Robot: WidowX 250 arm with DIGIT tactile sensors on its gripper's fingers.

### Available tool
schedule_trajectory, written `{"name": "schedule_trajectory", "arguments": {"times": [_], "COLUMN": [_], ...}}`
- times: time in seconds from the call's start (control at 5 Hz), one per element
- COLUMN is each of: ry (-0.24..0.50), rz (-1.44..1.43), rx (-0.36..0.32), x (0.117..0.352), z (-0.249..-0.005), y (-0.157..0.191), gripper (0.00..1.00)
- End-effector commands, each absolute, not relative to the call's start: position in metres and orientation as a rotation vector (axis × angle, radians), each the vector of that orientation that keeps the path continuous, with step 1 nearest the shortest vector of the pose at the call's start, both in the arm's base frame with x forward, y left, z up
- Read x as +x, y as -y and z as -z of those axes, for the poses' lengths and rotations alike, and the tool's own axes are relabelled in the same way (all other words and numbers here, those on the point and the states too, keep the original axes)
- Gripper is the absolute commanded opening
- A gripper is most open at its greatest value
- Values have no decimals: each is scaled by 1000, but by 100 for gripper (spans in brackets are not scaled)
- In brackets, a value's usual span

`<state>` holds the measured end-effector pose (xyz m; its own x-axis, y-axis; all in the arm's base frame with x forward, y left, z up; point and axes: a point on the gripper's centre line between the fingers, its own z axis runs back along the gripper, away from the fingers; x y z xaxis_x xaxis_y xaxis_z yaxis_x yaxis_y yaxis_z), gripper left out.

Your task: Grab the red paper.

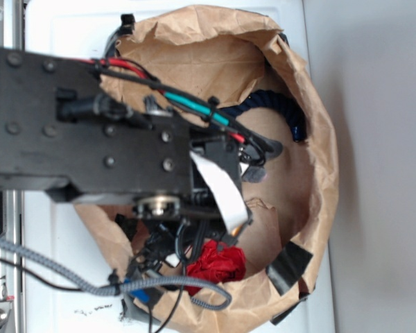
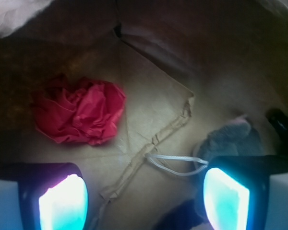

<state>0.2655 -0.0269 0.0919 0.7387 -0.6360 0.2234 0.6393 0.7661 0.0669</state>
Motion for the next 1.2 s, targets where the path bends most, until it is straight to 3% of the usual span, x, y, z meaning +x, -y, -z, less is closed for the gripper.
{"name": "schedule_trajectory", "arguments": {"times": [0.0, 0.2, 0.4, 0.8, 1.0], "ry": [364, 424, 395, 363, 335], "rz": [658, 727, 818, 1045, 1176], "rx": [-24, 28, 69, -81, -201], "x": [283, 291, 286, 282, 276], "z": [-116, -107, -91, -82, -83], "y": [-1, -6, 13, 53, 64], "gripper": [100, 100, 100, 100, 100]}}
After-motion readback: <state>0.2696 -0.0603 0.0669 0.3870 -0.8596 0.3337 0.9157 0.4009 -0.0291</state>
